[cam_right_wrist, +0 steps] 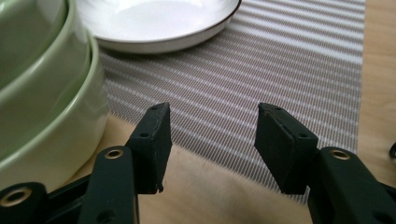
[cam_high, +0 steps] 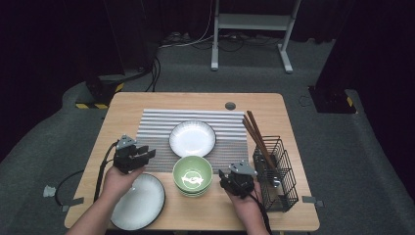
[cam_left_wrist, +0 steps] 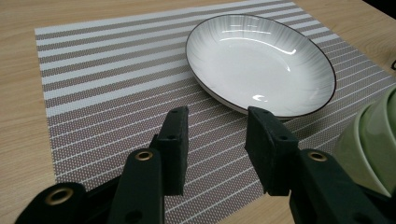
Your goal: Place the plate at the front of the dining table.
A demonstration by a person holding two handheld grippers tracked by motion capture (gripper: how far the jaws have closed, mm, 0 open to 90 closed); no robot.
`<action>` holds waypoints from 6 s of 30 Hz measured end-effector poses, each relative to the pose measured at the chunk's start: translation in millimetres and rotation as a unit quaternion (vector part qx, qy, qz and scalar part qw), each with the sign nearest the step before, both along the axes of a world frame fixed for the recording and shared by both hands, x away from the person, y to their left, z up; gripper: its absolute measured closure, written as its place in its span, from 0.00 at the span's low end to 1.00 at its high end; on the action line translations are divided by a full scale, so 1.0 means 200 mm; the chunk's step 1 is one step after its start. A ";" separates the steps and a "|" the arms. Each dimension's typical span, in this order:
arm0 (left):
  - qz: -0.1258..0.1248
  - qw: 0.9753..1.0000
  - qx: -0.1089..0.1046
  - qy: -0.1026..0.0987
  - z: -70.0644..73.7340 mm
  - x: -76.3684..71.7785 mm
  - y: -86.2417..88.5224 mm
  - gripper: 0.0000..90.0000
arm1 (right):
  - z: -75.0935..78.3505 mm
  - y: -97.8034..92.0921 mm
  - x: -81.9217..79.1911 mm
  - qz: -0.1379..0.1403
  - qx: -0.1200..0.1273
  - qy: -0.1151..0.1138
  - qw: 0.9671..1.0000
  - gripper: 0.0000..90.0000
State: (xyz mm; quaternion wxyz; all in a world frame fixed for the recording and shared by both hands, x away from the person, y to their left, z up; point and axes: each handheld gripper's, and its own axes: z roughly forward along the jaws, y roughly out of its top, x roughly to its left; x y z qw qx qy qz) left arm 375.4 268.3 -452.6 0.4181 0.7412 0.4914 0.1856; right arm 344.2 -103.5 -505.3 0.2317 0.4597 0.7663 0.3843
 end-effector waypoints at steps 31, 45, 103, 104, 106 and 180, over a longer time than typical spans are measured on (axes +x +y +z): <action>0.001 0.991 0.091 0.098 0.06 -0.12 -0.05 0.43 | -0.10 0.02 -0.04 -0.002 -0.033 0.047 0.998 0.34; -0.029 0.974 0.155 0.162 0.11 -0.14 -0.08 0.41 | -0.10 0.02 -0.04 -0.001 -0.027 0.052 0.998 0.32; -0.092 0.922 0.234 0.296 0.40 0.04 -0.37 0.42 | -0.10 0.03 -0.03 0.009 -0.032 0.050 0.998 0.33; -0.092 0.922 0.235 0.294 0.41 0.05 -0.38 0.42 | -0.10 0.03 -0.03 0.009 -0.032 0.050 0.998 0.33; -0.093 0.922 0.231 0.294 0.41 0.05 -0.39 0.42 | -0.10 0.03 -0.03 0.009 -0.031 0.050 0.998 0.33; -0.097 0.905 0.260 0.322 0.31 0.15 -0.73 0.87 | -0.10 0.03 -0.04 0.026 -0.033 0.050 0.998 0.33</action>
